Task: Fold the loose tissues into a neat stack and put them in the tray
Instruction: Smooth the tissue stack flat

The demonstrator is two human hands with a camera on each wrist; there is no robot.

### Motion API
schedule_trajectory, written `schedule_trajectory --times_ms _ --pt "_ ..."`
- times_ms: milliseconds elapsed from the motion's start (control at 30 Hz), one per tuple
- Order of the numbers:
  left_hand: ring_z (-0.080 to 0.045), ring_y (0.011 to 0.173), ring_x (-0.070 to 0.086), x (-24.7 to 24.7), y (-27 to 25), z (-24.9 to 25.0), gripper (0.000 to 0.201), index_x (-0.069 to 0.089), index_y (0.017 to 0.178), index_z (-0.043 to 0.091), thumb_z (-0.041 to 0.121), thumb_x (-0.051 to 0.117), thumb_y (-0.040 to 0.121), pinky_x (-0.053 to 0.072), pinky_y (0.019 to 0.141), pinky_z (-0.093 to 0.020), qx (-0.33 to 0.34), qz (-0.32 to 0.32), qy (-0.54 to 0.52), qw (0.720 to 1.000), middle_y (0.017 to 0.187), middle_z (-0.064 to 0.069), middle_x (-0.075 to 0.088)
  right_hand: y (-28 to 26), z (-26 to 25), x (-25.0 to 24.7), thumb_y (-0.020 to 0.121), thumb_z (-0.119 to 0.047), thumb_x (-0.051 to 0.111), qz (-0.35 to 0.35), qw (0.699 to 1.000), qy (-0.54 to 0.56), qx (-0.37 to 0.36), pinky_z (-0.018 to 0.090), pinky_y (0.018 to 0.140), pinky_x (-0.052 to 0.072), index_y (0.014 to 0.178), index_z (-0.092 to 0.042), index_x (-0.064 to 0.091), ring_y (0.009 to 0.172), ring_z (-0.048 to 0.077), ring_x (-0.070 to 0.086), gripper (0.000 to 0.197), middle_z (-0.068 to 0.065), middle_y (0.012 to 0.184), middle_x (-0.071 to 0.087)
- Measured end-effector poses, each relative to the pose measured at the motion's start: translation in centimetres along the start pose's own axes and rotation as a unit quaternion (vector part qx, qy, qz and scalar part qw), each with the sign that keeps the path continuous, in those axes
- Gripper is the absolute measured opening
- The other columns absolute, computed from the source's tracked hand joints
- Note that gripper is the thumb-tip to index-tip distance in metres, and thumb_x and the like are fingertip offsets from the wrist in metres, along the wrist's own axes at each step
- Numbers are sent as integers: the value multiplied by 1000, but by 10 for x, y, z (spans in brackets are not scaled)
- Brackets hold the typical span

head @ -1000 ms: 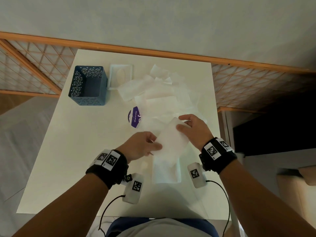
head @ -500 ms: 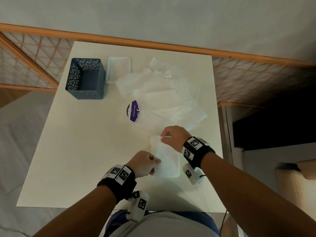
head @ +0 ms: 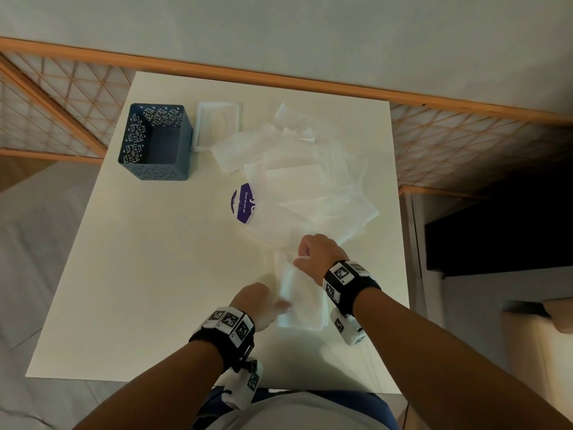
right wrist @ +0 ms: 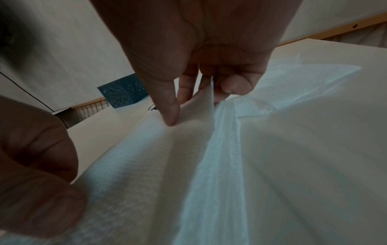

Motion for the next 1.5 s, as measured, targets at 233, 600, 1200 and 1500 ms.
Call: schedule_trajectory --times_ms 233,600,1200,1500 --pt "-23 61 64 -32 -8 -7 77 67 68 6 73 44 99 51 76 -32 -12 40 -94 995 57 -5 64 30 10 -54 91 -53 68 114 992 38 24 41 92 53 116 -23 61 107 22 59 40 1 121 54" --pt "-21 70 62 -89 22 2 48 61 85 10 56 57 96 52 71 -41 25 138 -128 982 81 -8 72 119 55 -101 83 -58 66 115 965 158 175 31 63 44 112 -13 59 83 26 65 54 14 123 61" --pt "-24 145 39 -189 77 112 86 34 158 20 39 80 88 41 114 -37 162 327 -17 931 160 -1 35 107 18 -124 93 -27 66 132 923 360 43 29 63 40 75 -12 56 64 15 44 25 -7 65 49" --pt "-25 158 22 -172 82 142 81 25 164 15 36 67 98 24 129 -40 239 292 25 926 173 -7 21 85 1 -119 82 -36 72 56 843 535 26 38 92 51 78 -25 67 96 13 64 13 -3 92 67"
Point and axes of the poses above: each hand's wrist, its own y-axis towards the middle knuckle, its own x-axis out of the palm, z = x × y, the point moved 9 cm from there along y, towards the middle knuckle
